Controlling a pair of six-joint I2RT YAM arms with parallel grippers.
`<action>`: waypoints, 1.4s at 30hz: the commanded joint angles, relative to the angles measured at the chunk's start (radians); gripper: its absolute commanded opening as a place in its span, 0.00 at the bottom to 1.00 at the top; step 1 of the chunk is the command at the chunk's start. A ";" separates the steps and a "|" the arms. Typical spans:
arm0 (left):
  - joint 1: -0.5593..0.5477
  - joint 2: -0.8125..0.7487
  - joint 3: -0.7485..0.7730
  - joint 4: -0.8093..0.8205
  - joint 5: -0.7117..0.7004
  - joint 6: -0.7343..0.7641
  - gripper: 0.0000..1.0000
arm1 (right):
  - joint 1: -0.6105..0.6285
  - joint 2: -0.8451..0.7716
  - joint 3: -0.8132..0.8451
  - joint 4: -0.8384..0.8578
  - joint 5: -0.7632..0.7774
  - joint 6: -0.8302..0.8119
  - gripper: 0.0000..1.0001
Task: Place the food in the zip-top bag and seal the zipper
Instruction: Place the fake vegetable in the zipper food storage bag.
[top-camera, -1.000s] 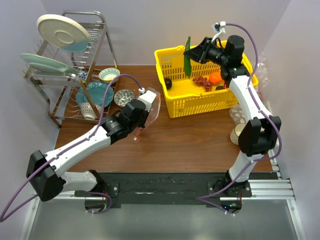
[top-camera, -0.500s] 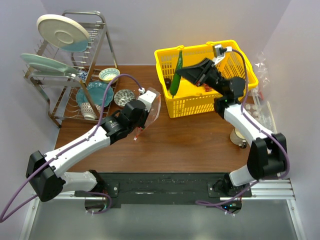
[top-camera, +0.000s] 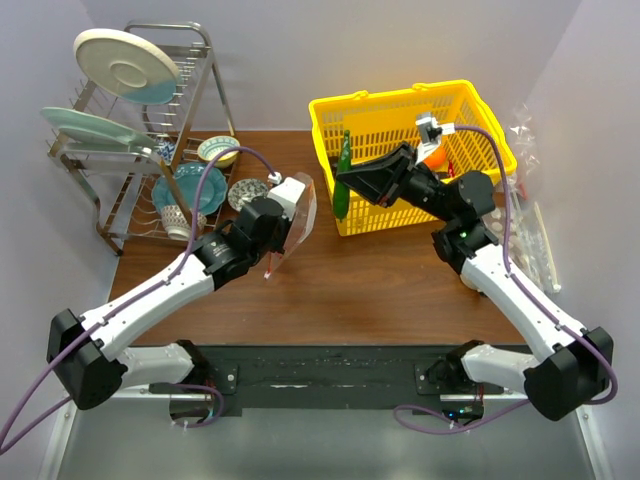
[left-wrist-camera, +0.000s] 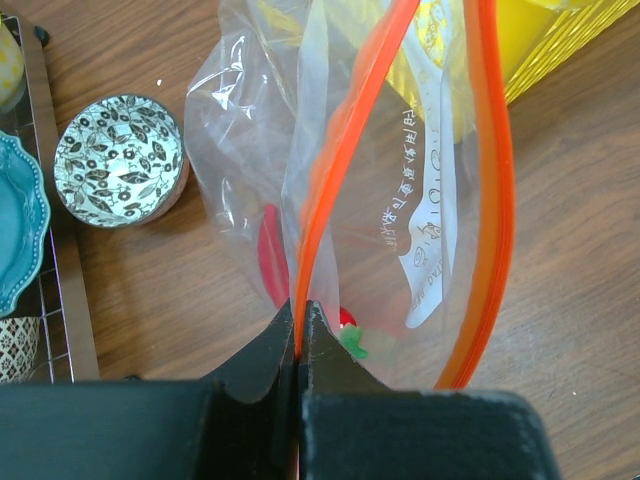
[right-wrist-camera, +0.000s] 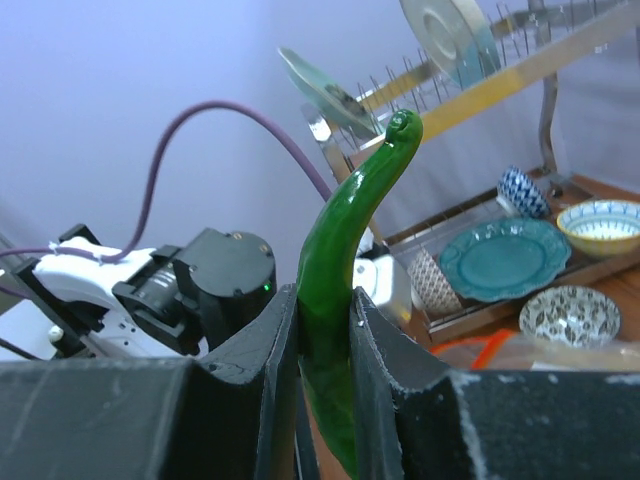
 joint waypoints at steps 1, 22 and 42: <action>0.009 -0.025 -0.012 0.024 0.013 0.019 0.00 | 0.014 -0.030 -0.015 -0.092 0.043 -0.058 0.00; 0.008 0.056 0.158 -0.131 0.080 -0.074 0.00 | 0.257 -0.042 -0.230 0.354 0.325 -0.081 0.00; 0.008 0.061 0.236 -0.159 0.332 -0.209 0.00 | 0.269 0.165 -0.420 0.938 0.520 -0.104 0.00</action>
